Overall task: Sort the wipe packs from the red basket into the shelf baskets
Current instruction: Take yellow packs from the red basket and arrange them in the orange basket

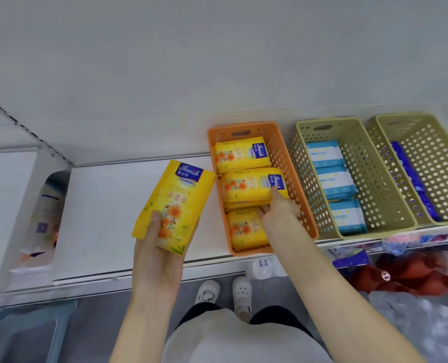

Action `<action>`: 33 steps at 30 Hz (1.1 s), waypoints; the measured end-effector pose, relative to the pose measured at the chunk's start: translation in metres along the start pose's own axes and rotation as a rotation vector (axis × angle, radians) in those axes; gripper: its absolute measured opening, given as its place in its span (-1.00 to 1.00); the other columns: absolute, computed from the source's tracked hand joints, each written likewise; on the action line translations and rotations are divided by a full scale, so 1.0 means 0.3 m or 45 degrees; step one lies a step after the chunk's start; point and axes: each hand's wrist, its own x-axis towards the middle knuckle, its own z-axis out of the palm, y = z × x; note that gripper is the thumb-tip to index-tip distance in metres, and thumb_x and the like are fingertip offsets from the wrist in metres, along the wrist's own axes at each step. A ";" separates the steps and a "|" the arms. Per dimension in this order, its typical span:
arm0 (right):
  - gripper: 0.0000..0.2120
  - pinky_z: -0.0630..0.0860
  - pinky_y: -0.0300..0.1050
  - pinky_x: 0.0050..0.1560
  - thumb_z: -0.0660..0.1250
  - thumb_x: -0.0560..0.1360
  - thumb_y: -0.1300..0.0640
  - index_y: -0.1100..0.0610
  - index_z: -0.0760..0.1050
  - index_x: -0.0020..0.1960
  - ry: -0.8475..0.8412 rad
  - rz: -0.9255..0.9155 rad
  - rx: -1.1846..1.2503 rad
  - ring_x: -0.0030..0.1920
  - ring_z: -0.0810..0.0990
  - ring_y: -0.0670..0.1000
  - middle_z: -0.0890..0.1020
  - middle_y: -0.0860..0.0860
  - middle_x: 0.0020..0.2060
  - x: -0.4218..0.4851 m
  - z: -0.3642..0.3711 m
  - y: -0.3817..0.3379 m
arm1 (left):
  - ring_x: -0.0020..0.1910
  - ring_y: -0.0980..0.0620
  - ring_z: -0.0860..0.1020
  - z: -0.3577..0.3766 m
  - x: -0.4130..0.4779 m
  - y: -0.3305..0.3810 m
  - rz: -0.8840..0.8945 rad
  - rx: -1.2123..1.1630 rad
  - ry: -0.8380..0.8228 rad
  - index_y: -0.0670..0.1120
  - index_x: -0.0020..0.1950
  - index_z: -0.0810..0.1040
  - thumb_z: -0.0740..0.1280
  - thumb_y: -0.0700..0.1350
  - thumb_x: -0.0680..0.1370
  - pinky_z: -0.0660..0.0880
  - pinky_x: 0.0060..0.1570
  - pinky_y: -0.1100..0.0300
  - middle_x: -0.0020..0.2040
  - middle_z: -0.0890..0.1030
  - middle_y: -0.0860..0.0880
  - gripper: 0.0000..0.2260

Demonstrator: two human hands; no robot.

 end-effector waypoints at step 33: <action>-0.85 0.52 -0.28 0.00 0.38 0.49 0.14 -0.05 0.62 0.02 -0.711 -1.035 -0.851 0.01 0.62 -0.16 0.69 -0.14 -0.08 -0.166 -0.216 -0.188 | -0.05 0.04 0.67 0.062 0.010 -0.023 0.065 0.705 -0.372 -0.04 0.06 0.59 0.33 -0.06 0.42 0.62 -0.14 0.19 -0.03 0.71 -0.01 -0.77</action>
